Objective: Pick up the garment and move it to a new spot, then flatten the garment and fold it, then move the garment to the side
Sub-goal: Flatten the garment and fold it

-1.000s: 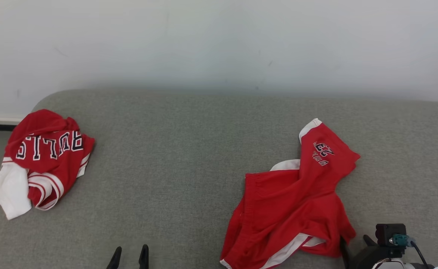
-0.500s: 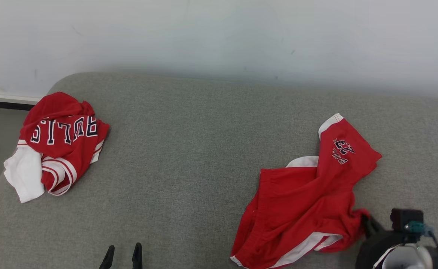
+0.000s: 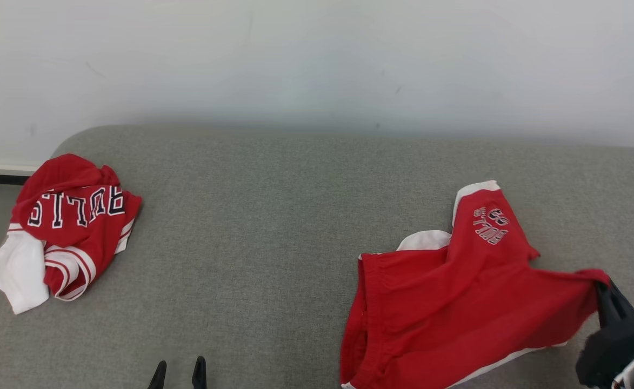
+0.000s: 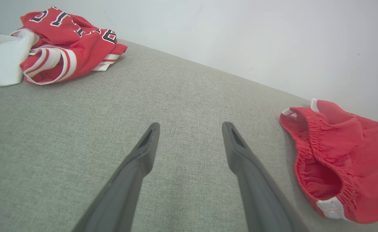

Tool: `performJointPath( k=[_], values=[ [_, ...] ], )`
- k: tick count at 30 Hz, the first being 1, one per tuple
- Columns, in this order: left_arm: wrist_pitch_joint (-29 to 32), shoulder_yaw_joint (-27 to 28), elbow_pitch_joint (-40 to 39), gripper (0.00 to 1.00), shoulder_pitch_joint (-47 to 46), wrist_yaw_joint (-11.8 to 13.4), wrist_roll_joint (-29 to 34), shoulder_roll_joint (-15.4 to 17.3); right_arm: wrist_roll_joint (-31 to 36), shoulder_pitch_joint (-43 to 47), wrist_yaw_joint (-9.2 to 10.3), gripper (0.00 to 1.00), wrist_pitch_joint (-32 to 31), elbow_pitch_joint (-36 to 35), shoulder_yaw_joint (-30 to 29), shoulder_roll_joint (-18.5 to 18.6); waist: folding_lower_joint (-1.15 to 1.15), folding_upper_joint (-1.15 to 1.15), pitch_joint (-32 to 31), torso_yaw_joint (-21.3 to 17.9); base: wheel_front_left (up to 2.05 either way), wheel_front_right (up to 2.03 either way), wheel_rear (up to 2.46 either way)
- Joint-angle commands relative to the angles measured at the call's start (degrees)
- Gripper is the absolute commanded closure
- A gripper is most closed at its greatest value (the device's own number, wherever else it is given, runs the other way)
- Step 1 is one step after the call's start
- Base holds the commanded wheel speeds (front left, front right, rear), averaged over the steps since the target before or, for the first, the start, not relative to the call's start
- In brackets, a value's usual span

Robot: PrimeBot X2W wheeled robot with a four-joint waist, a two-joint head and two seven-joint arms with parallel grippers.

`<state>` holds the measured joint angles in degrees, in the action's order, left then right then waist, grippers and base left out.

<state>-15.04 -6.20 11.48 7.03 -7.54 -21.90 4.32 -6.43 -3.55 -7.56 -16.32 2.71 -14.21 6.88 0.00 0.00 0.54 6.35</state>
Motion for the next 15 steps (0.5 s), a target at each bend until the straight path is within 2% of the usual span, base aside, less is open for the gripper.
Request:
performJointPath(
  k=[1, 3, 7, 8, 9, 15],
  values=[
    [-0.21, 0.01, -0.05, 0.0, 0.51, 0.11, -0.56, -0.18, 0.59, 1.38, 0.15, 1.0, -0.89, -0.8, -1.13, -0.35, 0.0, 0.0, -0.1, -0.41, 0.0, 0.0, 0.0],
    [-0.21, -0.08, -0.09, 0.0, 0.35, 0.11, -0.62, -0.26, 0.73, 2.21, 0.15, 1.0, -2.31, -1.1, -2.74, -0.95, 0.0, 0.0, 0.04, -0.74, 0.0, 0.0, 0.0],
    [-0.21, -0.44, -0.23, 0.0, -0.36, 0.1, -0.63, -0.24, 1.21, 1.5, 0.14, 1.0, -1.79, 2.57, -4.02, -1.41, 0.0, 0.0, 0.57, -1.18, 0.0, 0.0, 0.0],
    [-0.21, -0.5, -0.28, 0.0, -0.52, 0.1, -0.63, -0.22, 1.22, 0.72, 0.14, 0.75, -1.04, 3.67, -3.92, -1.36, 0.0, 0.0, 0.72, -1.26, 0.0, 0.0, 0.0],
    [-0.21, -0.68, -0.28, 0.0, -0.71, 0.1, -0.66, -0.03, 1.11, -0.73, 0.14, 1.0, 0.65, 6.54, -3.13, -0.81, 0.0, 0.0, 0.94, -1.4, 0.0, 0.0, 0.0],
    [-0.21, -1.87, 0.09, 0.0, -1.3, 0.1, -0.74, 0.5, 1.6, -7.78, 0.14, 1.0, 3.42, 15.79, 0.29, 1.49, 0.0, 0.0, 1.38, -0.77, 0.0, 0.0, 0.0]
  ],
)
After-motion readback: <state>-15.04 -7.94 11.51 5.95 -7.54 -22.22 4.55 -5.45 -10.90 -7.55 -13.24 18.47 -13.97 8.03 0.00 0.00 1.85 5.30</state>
